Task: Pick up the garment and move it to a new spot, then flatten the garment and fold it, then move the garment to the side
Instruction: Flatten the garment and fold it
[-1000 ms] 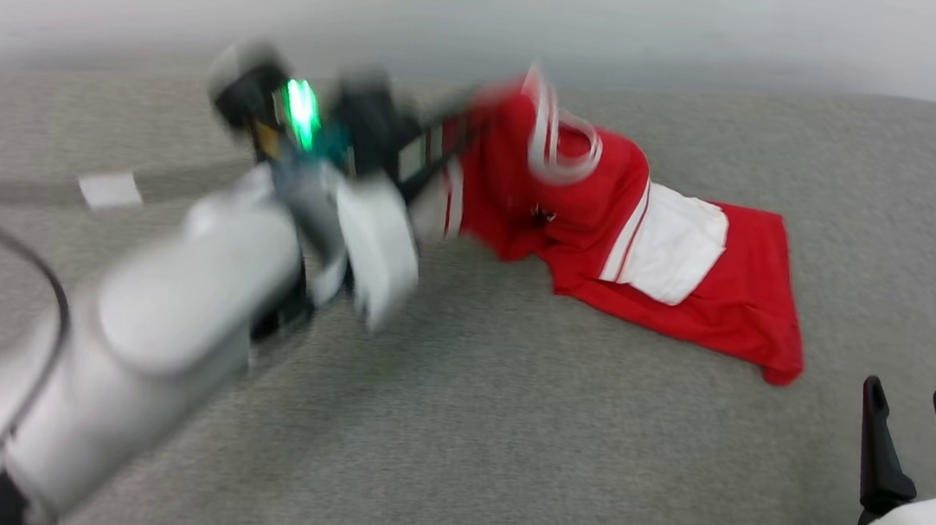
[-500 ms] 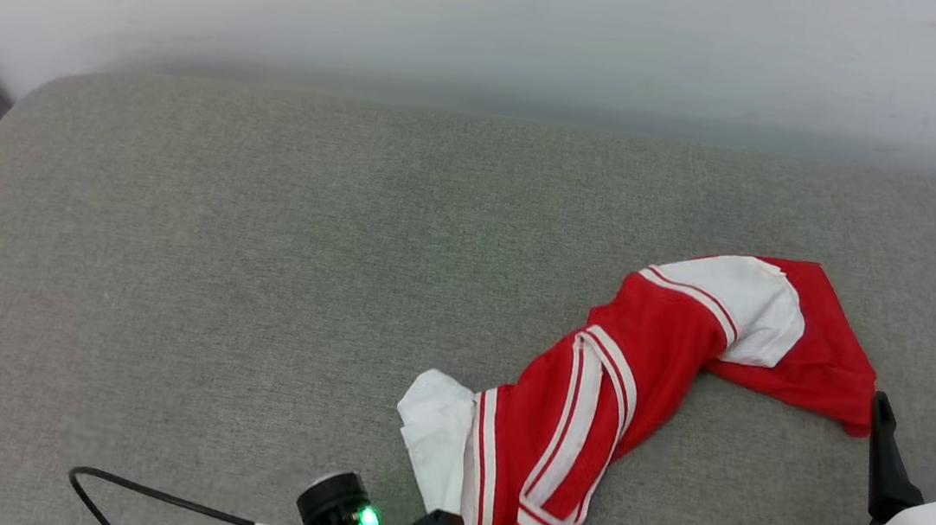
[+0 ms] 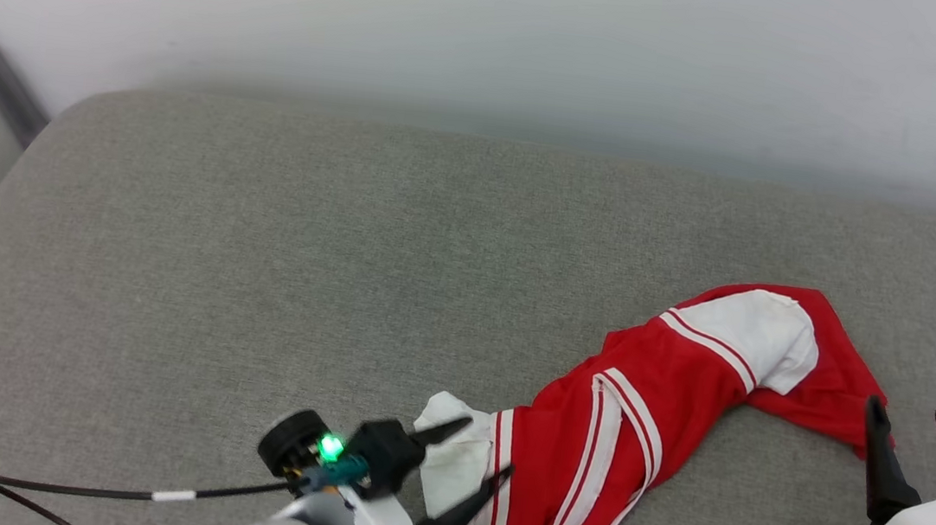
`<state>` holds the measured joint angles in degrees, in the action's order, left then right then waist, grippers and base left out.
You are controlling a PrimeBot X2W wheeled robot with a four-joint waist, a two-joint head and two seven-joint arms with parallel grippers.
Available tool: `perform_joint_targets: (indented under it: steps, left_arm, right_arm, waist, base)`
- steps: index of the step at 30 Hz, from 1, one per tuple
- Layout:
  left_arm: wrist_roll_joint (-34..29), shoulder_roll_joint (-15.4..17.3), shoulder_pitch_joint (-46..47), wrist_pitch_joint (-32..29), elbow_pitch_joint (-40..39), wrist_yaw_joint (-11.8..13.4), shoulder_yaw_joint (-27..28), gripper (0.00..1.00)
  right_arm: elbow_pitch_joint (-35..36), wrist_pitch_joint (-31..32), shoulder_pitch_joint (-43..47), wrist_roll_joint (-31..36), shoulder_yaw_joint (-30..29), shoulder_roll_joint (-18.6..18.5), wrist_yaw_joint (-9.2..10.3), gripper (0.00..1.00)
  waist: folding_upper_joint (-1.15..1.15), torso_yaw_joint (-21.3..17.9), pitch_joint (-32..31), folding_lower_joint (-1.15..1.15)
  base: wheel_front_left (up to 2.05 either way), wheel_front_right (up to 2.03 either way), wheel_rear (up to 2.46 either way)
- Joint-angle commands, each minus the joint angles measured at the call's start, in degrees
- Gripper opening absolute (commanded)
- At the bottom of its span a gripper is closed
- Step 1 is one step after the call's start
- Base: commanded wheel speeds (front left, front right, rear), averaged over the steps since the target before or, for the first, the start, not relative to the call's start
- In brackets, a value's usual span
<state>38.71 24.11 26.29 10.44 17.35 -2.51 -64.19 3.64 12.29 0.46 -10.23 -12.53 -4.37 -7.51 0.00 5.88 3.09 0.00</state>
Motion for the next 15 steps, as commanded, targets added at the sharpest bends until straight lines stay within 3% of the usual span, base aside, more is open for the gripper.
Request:
perform_joint_targets:
  steps: [1, 9, 12, 15]
  left_arm:
    - [0.49, 0.65, 0.62, 1.19, -1.25, 1.09, 1.54, 1.0]
    - [1.0, 4.55, -3.17, 4.79, -11.53, 11.6, 19.08, 1.0]
    - [-1.12, 3.36, -8.93, 4.72, -15.82, 14.54, 27.99, 1.0]
    - [-3.45, 0.69, -14.58, 4.73, -19.1, 14.79, 35.26, 1.0]
  right_arm:
    - [0.55, 0.38, 0.71, -0.28, -0.09, -0.58, 0.04, 1.0]
    - [3.28, 3.33, 1.6, -1.66, 1.89, -1.47, 0.04, 1.0]
    - [3.75, 3.91, 1.9, -1.83, 2.91, -1.34, 0.04, 1.0]
    - [3.9, 5.08, 1.62, -2.1, 4.03, -2.25, 0.04, 1.0]
  waist:
    - [0.0, 0.71, -0.47, 0.0]
    - [0.0, 3.49, -0.73, 0.0]
    - [0.0, 3.95, -0.34, 0.0]
    - [0.0, 4.62, 0.36, 0.0]
  base:
    - [0.0, 0.0, 0.0]
    - [0.0, 0.0, 0.0]
    - [0.0, 0.0, 0.0]
    - [0.0, 0.0, 0.0]
